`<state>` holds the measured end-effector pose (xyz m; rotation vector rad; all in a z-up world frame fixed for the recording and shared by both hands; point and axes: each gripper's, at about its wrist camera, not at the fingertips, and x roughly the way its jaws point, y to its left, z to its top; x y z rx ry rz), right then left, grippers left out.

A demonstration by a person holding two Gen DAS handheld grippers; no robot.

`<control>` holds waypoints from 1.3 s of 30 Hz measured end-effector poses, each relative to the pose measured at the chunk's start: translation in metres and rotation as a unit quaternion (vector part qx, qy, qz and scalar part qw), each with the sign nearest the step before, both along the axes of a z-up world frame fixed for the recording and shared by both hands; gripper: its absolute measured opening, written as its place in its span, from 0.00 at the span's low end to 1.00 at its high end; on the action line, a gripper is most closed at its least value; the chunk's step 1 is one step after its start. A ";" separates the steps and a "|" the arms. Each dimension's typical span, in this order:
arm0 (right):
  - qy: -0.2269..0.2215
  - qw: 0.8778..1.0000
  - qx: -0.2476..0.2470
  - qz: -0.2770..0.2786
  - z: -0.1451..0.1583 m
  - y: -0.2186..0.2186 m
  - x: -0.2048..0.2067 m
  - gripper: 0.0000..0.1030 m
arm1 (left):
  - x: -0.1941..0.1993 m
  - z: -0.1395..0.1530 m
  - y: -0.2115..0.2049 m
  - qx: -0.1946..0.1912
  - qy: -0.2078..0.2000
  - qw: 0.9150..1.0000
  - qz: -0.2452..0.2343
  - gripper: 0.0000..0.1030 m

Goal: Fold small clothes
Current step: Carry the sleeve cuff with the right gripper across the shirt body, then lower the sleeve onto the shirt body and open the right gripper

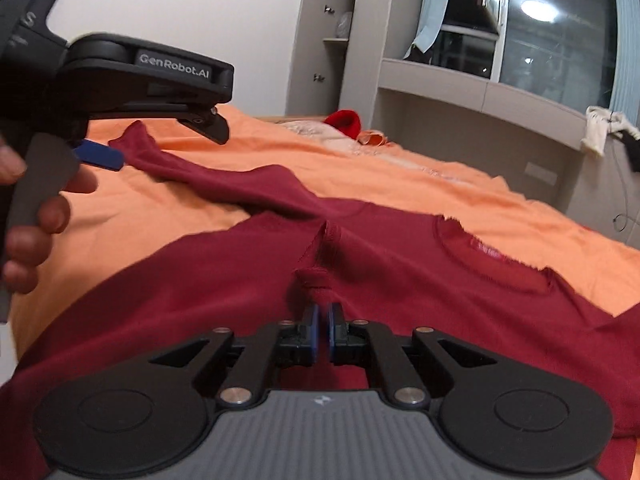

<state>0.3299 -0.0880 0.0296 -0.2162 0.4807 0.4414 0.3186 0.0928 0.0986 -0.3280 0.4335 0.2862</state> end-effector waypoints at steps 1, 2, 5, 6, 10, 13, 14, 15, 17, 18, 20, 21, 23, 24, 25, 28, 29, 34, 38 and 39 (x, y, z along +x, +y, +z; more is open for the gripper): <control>0.006 1.000 0.006 0.005 0.001 -0.008 -0.001 0.17 | 0.002 0.000 0.000 -0.002 0.001 1.000 -0.005 0.99; 0.010 1.000 0.011 0.007 0.004 -0.017 -0.004 0.25 | 0.002 -0.002 -0.003 -0.004 0.002 1.000 -0.015 0.99; 0.005 1.000 0.017 0.008 0.006 -0.053 -0.011 0.53 | 0.005 -0.006 -0.008 -0.016 0.005 0.999 -0.043 0.99; 0.003 1.000 0.017 0.006 0.006 -0.064 -0.015 0.57 | 0.006 -0.008 -0.012 -0.023 0.006 0.998 -0.058 0.99; -0.005 0.999 0.031 -0.024 0.009 -0.110 -0.026 0.84 | 0.012 -0.015 -0.029 -0.032 0.010 0.994 -0.104 0.99; -0.012 0.997 0.042 -0.059 0.012 -0.139 -0.028 0.94 | 0.017 -0.021 -0.047 -0.013 0.014 0.992 -0.128 0.99; -0.015 0.996 0.045 -0.074 0.014 -0.150 -0.026 0.96 | 0.019 -0.023 -0.055 -0.002 0.019 0.991 -0.134 0.99; -0.016 0.995 0.046 -0.088 0.015 -0.158 -0.024 0.98 | 0.022 -0.026 -0.060 0.009 0.025 0.990 -0.138 0.99; -0.019 0.992 0.048 -0.117 0.020 -0.175 -0.019 0.99 | 0.029 -0.035 -0.068 0.031 0.053 0.989 -0.137 0.99; -0.024 0.990 0.048 -0.129 0.022 -0.185 -0.016 1.00 | 0.033 -0.039 -0.070 0.043 0.073 0.987 -0.133 0.99; -0.035 0.987 0.045 -0.152 0.025 -0.199 -0.004 1.00 | 0.041 -0.050 -0.075 0.065 0.117 0.983 -0.127 0.99; -0.036 0.984 0.043 -0.167 0.026 -0.207 0.005 1.00 | 0.044 -0.055 -0.076 0.075 0.130 0.981 -0.123 0.99; -0.020 0.978 0.049 -0.199 0.026 -0.222 0.028 1.00 | 0.046 -0.058 -0.076 0.080 0.135 0.981 -0.118 0.99; -0.006 0.976 0.058 -0.208 0.024 -0.229 0.041 0.99 | 0.046 -0.058 -0.077 0.080 0.134 0.981 -0.117 0.99; 0.011 0.973 0.071 -0.218 0.023 -0.238 0.055 0.99 | 0.046 -0.058 -0.077 0.081 0.134 0.981 -0.118 0.99; 0.060 0.960 0.122 -0.245 0.019 -0.263 0.093 0.96 | 0.047 -0.060 -0.076 0.082 0.137 0.980 -0.119 0.99; 0.079 0.955 0.141 -0.248 0.017 -0.271 0.104 0.95 | 0.047 -0.060 -0.076 0.082 0.138 0.980 -0.119 0.99; 0.134 0.929 0.209 -0.274 -0.001 -0.299 0.139 0.40 | 0.047 -0.056 -0.077 0.084 0.140 0.979 -0.120 0.99; 0.096 0.926 0.237 -0.277 0.002 -0.317 0.125 0.20 | 0.045 -0.054 -0.077 0.079 0.130 0.980 -0.126 0.99; 0.082 0.927 0.243 -0.275 0.004 -0.322 0.118 0.19 | 0.045 -0.053 -0.076 0.075 0.126 0.981 -0.129 0.99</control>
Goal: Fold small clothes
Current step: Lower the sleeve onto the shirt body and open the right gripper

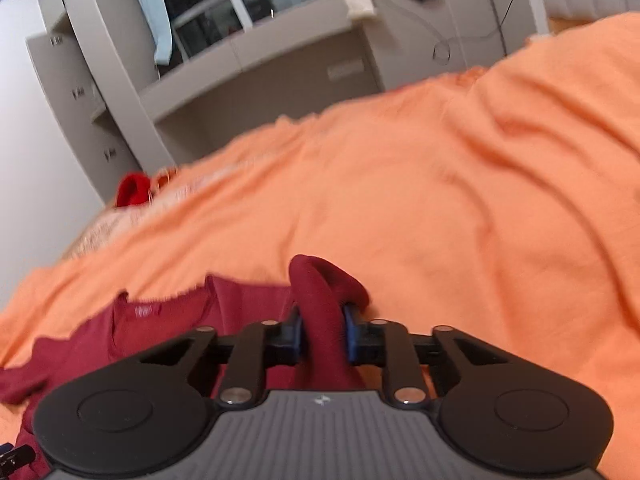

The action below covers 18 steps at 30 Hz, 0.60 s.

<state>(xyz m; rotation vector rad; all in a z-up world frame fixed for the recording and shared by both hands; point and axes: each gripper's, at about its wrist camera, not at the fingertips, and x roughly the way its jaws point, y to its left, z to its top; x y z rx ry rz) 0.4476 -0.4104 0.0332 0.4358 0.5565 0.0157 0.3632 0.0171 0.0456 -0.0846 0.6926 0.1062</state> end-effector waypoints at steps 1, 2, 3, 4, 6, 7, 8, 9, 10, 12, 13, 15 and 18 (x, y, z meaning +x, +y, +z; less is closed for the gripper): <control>-0.008 1.000 0.002 -0.006 0.001 -0.005 -0.005 0.19 | -0.001 0.001 0.001 -0.005 -0.003 1.000 -0.001 0.99; -0.007 1.000 0.003 -0.017 -0.001 -0.013 -0.009 0.19 | -0.001 0.001 0.002 -0.009 -0.005 1.000 -0.002 0.99; 0.003 1.000 0.000 -0.029 -0.005 -0.020 -0.009 0.19 | -0.001 0.001 0.003 -0.012 -0.005 1.000 -0.002 0.99; 0.020 0.999 0.002 -0.036 -0.011 -0.025 -0.007 0.21 | 0.000 0.001 0.003 -0.012 -0.003 1.000 0.000 0.99; 0.041 0.998 0.030 -0.049 -0.023 -0.040 -0.006 0.27 | 0.002 -0.002 0.000 -0.002 0.005 1.000 0.001 0.99; 0.041 0.997 0.040 -0.050 -0.026 -0.044 -0.008 0.35 | 0.003 -0.004 -0.002 0.007 0.008 1.000 0.000 0.99; 0.036 0.997 0.041 -0.048 -0.026 -0.046 -0.012 0.37 | 0.004 -0.005 -0.004 0.017 0.011 1.000 -0.001 0.99; 0.032 0.998 0.034 -0.044 -0.025 -0.045 -0.016 0.43 | 0.004 -0.006 -0.006 0.025 0.013 1.000 -0.002 0.99; 0.029 0.999 0.021 -0.039 -0.022 -0.043 -0.020 0.51 | 0.004 -0.006 -0.007 0.029 0.012 1.000 -0.004 0.99; 0.024 0.999 -0.016 -0.021 -0.015 -0.037 -0.031 0.61 | 0.002 -0.004 -0.005 0.022 0.006 1.000 -0.005 0.99; 0.020 0.999 -0.040 -0.012 -0.011 -0.034 -0.040 0.68 | 0.001 -0.002 -0.003 0.012 0.000 1.000 -0.004 0.99; 0.013 0.996 -0.087 0.004 -0.004 -0.017 -0.058 0.76 | -0.003 0.003 0.004 -0.020 -0.021 1.000 0.000 0.99; 0.003 0.988 -0.150 0.025 0.003 0.003 -0.089 0.87 | -0.010 0.014 0.016 -0.095 -0.073 0.993 -0.003 0.99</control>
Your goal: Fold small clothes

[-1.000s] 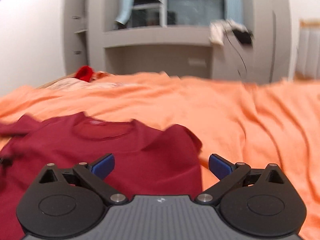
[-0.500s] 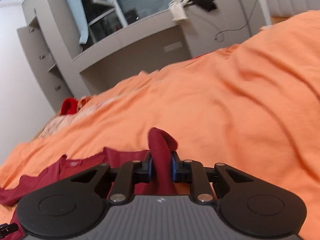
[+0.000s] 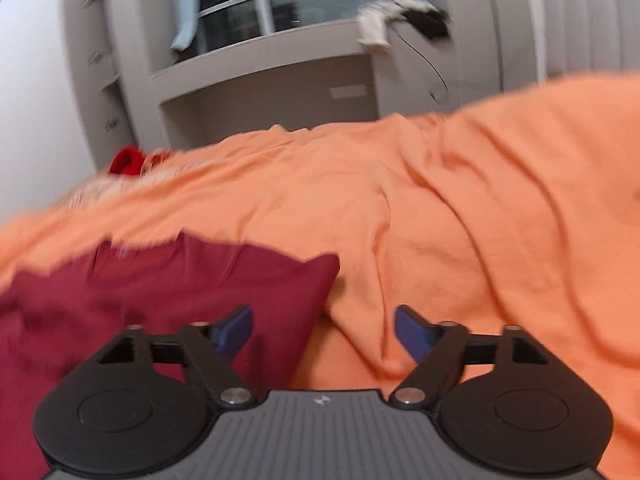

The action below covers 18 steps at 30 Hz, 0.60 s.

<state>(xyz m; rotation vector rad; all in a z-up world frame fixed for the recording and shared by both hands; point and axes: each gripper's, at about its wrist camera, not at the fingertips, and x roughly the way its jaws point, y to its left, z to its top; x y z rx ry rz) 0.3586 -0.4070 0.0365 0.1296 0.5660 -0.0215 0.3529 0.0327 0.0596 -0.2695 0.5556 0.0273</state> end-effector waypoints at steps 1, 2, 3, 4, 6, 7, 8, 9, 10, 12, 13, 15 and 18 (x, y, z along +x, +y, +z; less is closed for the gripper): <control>-0.004 1.000 -0.011 0.007 0.000 0.006 -0.011 0.90 | -0.001 0.002 0.001 -0.014 -0.012 1.000 -0.004 0.99; -0.008 1.000 -0.015 0.010 0.000 0.011 -0.021 0.91 | -0.003 0.004 0.001 -0.023 -0.024 0.999 -0.010 0.99; -0.016 1.000 -0.017 0.013 -0.001 0.016 -0.031 0.93 | -0.004 0.005 -0.002 -0.022 -0.033 0.999 -0.017 0.99; -0.021 0.999 -0.018 0.017 -0.002 0.020 -0.037 0.93 | -0.005 0.005 -0.005 -0.015 -0.038 0.999 -0.023 0.99; -0.020 0.999 -0.021 0.030 -0.004 0.028 -0.039 0.93 | -0.007 0.003 -0.017 0.015 -0.047 0.998 -0.039 0.99; -0.020 0.999 -0.025 0.038 -0.005 0.031 -0.040 0.93 | -0.007 0.001 -0.023 0.027 -0.049 0.997 -0.047 0.99; -0.024 0.998 -0.033 0.045 -0.005 0.034 -0.041 0.93 | -0.008 -0.001 -0.029 0.042 -0.052 0.996 -0.057 0.99; -0.029 0.998 -0.038 0.047 -0.005 0.034 -0.041 0.93 | -0.008 -0.003 -0.035 0.054 -0.054 0.995 -0.066 0.99; -0.031 0.998 -0.040 0.048 -0.005 0.035 -0.043 0.95 | -0.008 -0.005 -0.039 0.063 -0.056 0.994 -0.073 0.98; -0.031 0.997 -0.037 0.056 -0.007 0.033 -0.044 0.95 | -0.007 -0.009 -0.045 0.070 -0.066 0.991 -0.092 0.90; -0.032 0.997 -0.035 0.058 -0.007 0.032 -0.044 0.95 | -0.006 -0.010 -0.047 0.069 -0.067 0.990 -0.100 0.84; -0.031 0.997 -0.032 0.059 -0.008 0.029 -0.046 0.95 | -0.002 -0.013 -0.050 0.070 -0.065 0.989 -0.114 0.79; -0.028 0.997 -0.028 0.062 -0.011 0.028 -0.046 0.95 | 0.005 -0.018 -0.059 0.073 -0.054 0.987 -0.135 0.60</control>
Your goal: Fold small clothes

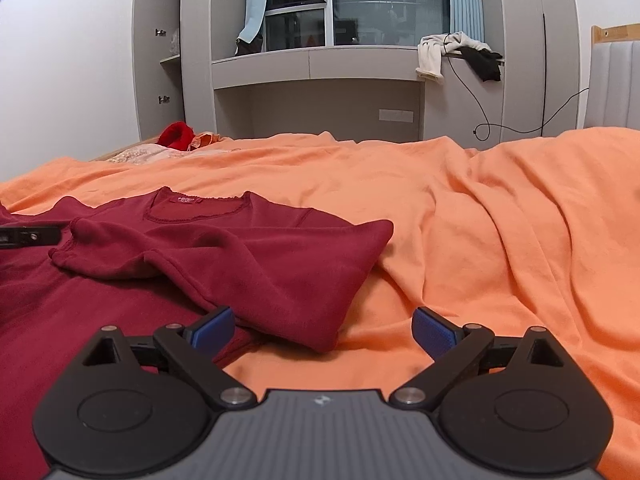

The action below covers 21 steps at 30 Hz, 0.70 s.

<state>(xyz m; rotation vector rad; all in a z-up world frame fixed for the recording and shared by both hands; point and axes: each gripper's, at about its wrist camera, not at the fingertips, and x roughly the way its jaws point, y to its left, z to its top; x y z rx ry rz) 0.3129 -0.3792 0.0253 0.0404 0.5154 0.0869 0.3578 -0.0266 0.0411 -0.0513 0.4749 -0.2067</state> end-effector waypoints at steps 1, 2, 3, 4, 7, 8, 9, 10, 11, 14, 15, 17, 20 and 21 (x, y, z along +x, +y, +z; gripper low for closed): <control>0.001 1.000 0.000 0.001 -0.001 0.000 0.000 0.95 | 0.000 -0.002 -0.002 0.002 0.003 1.000 -0.005 0.49; 0.003 1.000 0.000 0.001 -0.002 0.000 0.000 0.95 | 0.003 -0.004 -0.005 0.005 0.009 1.000 -0.010 0.44; 0.004 1.000 -0.001 0.002 -0.003 0.000 0.000 0.95 | 0.002 -0.005 -0.007 0.007 0.014 1.000 -0.012 0.38; 0.005 1.000 -0.003 0.004 -0.003 0.000 0.000 0.95 | 0.003 -0.007 -0.008 0.009 0.019 1.000 -0.013 0.37; 0.004 1.000 -0.010 0.006 -0.004 0.002 0.000 0.95 | 0.009 -0.011 -0.007 0.008 0.036 0.999 -0.007 0.36; 0.003 1.000 -0.013 0.007 -0.004 0.003 -0.001 0.96 | 0.012 -0.012 -0.005 0.007 0.046 0.999 0.001 0.36; 0.002 1.000 -0.015 0.008 -0.005 0.003 -0.001 0.96 | 0.014 -0.013 -0.004 0.004 0.054 0.999 0.006 0.36; 0.001 1.000 -0.018 0.008 -0.005 0.003 -0.001 0.96 | 0.016 -0.015 -0.002 -0.004 0.061 0.998 0.007 0.36; 0.002 1.000 -0.020 0.009 -0.006 0.004 -0.001 0.96 | 0.018 -0.016 0.000 -0.010 0.065 0.998 0.006 0.36; 0.004 1.000 -0.026 0.009 -0.007 0.004 -0.001 0.97 | 0.019 -0.016 0.001 -0.018 0.068 0.998 0.006 0.33; 0.005 1.000 -0.027 0.009 -0.008 0.005 -0.001 0.97 | 0.018 -0.016 0.002 -0.018 0.066 0.998 0.005 0.21; 0.007 0.999 -0.030 0.009 -0.009 0.005 0.000 0.97 | 0.017 -0.015 0.002 -0.018 0.061 0.998 0.006 0.12; 0.008 0.999 -0.030 0.010 -0.009 0.003 0.000 0.97 | 0.011 -0.013 0.002 -0.019 0.054 0.998 0.015 0.10; 0.007 0.999 -0.029 0.010 -0.009 0.002 -0.001 0.97 | 0.008 -0.011 0.003 -0.022 0.054 0.998 0.017 0.10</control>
